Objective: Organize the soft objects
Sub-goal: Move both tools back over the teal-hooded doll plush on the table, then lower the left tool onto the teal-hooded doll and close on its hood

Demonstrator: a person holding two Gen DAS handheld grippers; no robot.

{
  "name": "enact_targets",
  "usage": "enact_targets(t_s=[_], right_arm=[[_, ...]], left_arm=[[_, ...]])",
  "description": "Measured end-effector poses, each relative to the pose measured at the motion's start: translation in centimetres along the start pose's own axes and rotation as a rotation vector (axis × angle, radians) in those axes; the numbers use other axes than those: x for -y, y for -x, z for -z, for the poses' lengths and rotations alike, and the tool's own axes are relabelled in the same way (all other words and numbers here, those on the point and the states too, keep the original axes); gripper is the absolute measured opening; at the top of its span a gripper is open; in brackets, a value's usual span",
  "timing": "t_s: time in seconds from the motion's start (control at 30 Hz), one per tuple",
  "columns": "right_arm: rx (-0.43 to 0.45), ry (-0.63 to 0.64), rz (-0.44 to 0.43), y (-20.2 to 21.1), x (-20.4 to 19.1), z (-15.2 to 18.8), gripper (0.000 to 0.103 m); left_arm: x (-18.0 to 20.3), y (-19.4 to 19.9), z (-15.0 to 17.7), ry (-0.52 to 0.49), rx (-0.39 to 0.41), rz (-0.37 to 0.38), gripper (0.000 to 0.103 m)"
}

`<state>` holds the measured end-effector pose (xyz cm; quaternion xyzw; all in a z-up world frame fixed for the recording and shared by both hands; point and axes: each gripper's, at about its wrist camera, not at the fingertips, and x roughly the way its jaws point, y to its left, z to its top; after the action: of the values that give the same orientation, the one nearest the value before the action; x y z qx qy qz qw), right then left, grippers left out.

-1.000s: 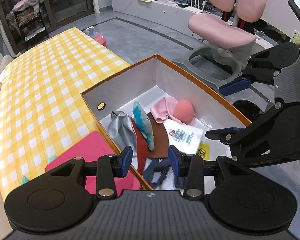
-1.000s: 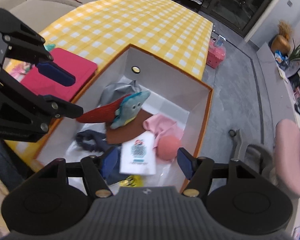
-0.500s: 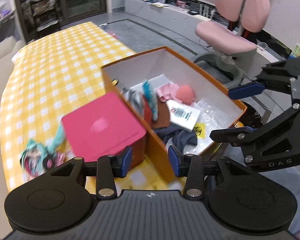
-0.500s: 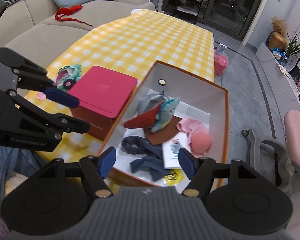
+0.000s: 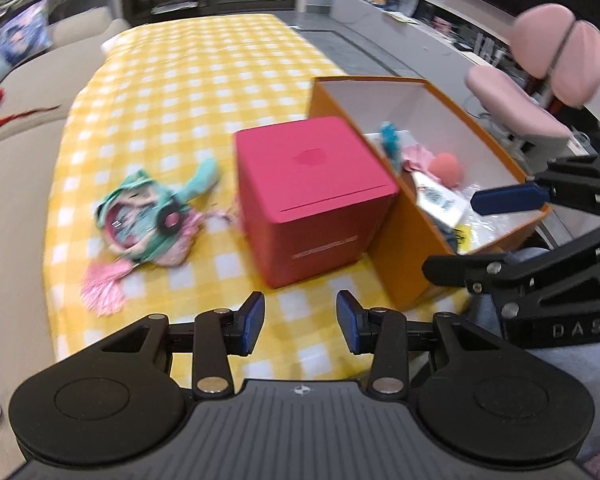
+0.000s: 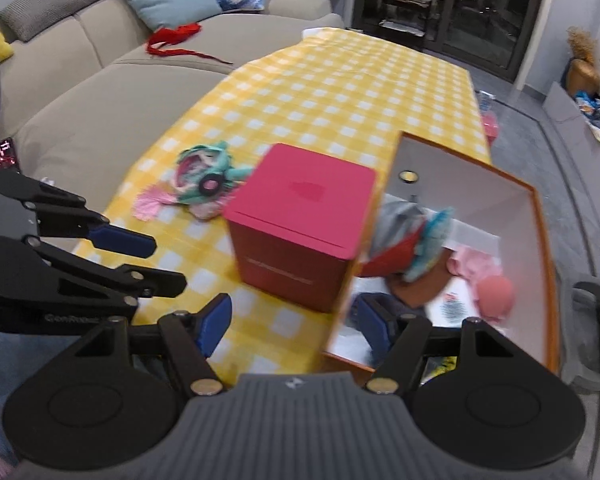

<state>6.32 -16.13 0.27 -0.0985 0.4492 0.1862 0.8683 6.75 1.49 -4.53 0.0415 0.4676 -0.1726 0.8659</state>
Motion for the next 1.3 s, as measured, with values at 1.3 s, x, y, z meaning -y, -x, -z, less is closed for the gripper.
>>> enact_targets(t_s=[1.3], right_arm=[[-0.044, 0.361, -0.041, -13.9, -7.1, -12.5, 0.067]], left_arm=[[-14.5, -3.7, -1.5, 0.192, 0.019, -0.045, 0.046]])
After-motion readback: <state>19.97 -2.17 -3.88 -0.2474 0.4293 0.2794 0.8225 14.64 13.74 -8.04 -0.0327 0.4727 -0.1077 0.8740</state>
